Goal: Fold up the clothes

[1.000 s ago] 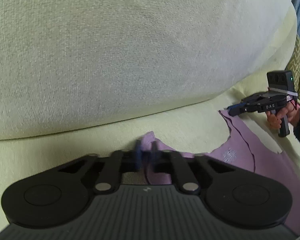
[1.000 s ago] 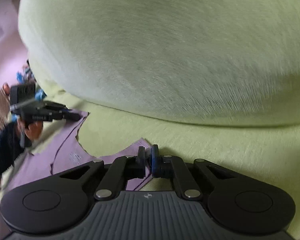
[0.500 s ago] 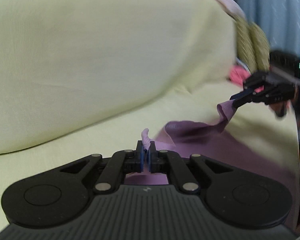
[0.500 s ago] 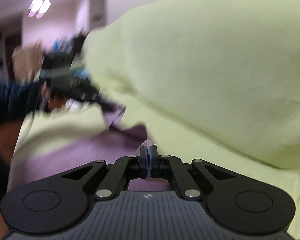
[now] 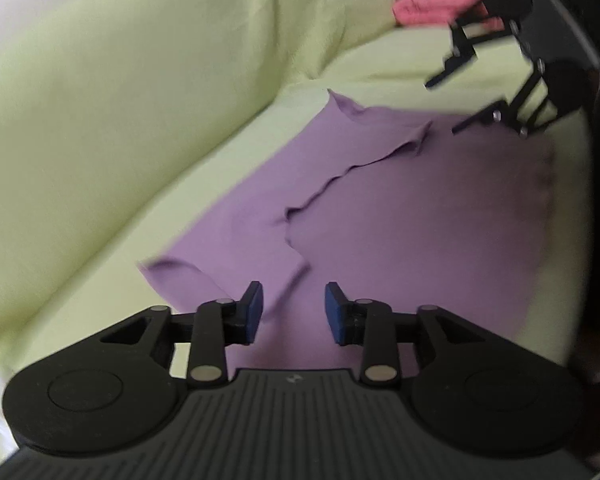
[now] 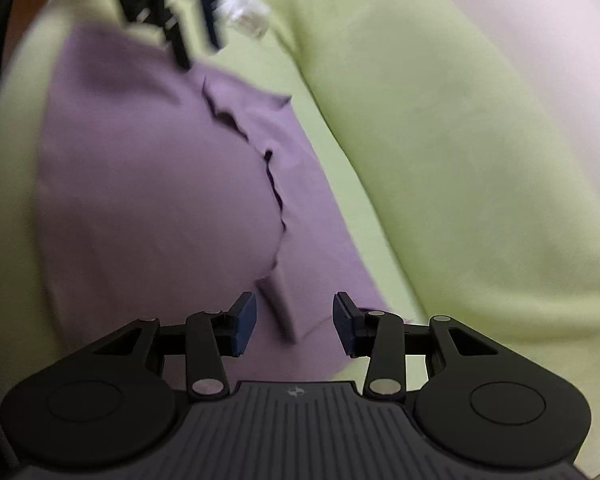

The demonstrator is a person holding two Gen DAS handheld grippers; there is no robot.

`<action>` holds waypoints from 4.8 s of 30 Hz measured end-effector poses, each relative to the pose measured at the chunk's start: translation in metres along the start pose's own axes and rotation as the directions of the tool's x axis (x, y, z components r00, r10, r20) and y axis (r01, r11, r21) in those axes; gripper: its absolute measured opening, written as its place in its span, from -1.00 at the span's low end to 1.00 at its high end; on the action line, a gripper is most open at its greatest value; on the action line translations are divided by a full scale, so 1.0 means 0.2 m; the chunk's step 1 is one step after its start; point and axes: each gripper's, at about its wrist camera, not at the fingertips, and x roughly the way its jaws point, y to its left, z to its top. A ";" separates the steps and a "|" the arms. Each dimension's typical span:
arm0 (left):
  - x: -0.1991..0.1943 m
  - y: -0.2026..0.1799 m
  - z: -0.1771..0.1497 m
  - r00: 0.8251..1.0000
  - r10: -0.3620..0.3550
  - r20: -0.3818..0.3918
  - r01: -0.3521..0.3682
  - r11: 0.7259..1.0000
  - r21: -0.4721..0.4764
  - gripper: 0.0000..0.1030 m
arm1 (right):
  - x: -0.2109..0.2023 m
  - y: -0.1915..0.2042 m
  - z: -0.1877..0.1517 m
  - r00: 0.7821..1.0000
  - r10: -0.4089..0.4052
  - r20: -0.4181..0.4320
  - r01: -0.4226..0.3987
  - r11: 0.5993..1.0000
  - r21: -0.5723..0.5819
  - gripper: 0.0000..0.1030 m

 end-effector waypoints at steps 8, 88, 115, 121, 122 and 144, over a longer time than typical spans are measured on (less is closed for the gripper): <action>0.22 -0.18 0.00 0.976 0.205 -0.079 -0.159 0.908 0.389 -0.39 | 0.12 0.04 0.04 0.997 -0.047 -0.062 0.038 0.991 -0.126 -0.43; -0.26 -0.17 -0.07 1.000 0.016 -0.002 -0.017 0.988 -0.153 -0.86 | 0.20 -0.49 0.27 0.965 0.236 -0.112 -0.076 0.663 0.745 -0.64; 0.36 0.91 0.11 0.914 -0.336 -0.226 0.401 0.829 0.391 -0.91 | 0.57 -0.87 0.90 0.830 0.421 -0.366 0.246 0.312 0.917 -0.35; 0.33 0.87 -0.27 0.880 -0.470 -0.068 0.304 0.448 0.841 -0.70 | 0.47 -0.55 1.30 0.740 0.418 -0.527 0.483 0.215 0.849 -0.21; 0.34 0.86 -0.32 0.871 -0.489 -0.040 0.265 0.400 0.877 -0.69 | 0.48 -0.49 1.38 0.732 0.427 -0.531 0.488 0.216 0.846 -0.16; 0.75 0.76 -0.74 0.657 -0.694 0.295 -0.360 0.054 0.931 -0.52 | 0.59 -0.02 1.72 0.625 0.348 -0.699 0.633 0.299 0.714 0.16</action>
